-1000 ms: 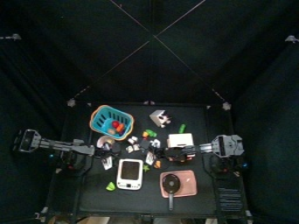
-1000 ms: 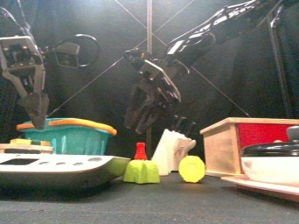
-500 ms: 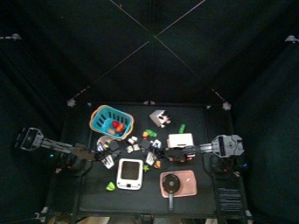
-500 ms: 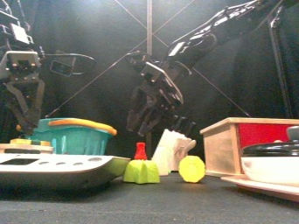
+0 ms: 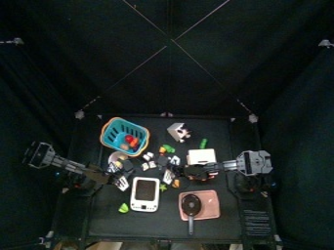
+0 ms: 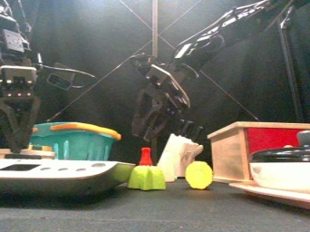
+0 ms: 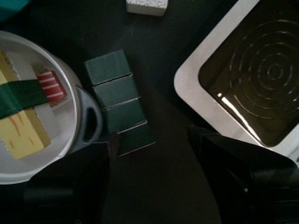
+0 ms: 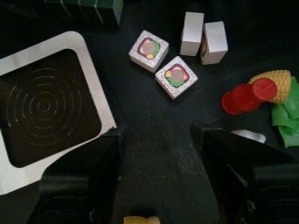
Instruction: Grab green sushi roll
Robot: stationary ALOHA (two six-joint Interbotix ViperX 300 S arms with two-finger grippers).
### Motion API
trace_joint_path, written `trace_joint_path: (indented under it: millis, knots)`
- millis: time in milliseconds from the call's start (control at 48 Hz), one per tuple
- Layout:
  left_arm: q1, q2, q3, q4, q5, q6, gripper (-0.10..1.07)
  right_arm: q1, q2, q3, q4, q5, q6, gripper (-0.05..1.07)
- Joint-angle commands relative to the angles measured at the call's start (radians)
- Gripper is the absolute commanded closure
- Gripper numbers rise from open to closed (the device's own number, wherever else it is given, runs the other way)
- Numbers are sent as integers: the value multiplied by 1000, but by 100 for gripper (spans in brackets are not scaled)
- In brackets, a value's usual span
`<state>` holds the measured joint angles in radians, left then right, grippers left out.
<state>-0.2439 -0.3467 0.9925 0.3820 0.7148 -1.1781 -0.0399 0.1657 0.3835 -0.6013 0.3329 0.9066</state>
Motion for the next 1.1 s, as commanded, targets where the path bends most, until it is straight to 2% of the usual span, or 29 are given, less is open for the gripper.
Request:
trace_joint_path:
  millis: [0, 458, 1083]
  knots:
    - [-3, 3, -14, -3, 5, -3, 1, -5, -28, -12, 0, -6, 2, 11]
    - [6, 55, -12, 20, 38, -11, 1, -5, -12, -14, 0, -8, 2, 11]
    - [54, 160, -37, 71, -44, -14, 3, -5, 0, -14, -3, -9, 0, 12]
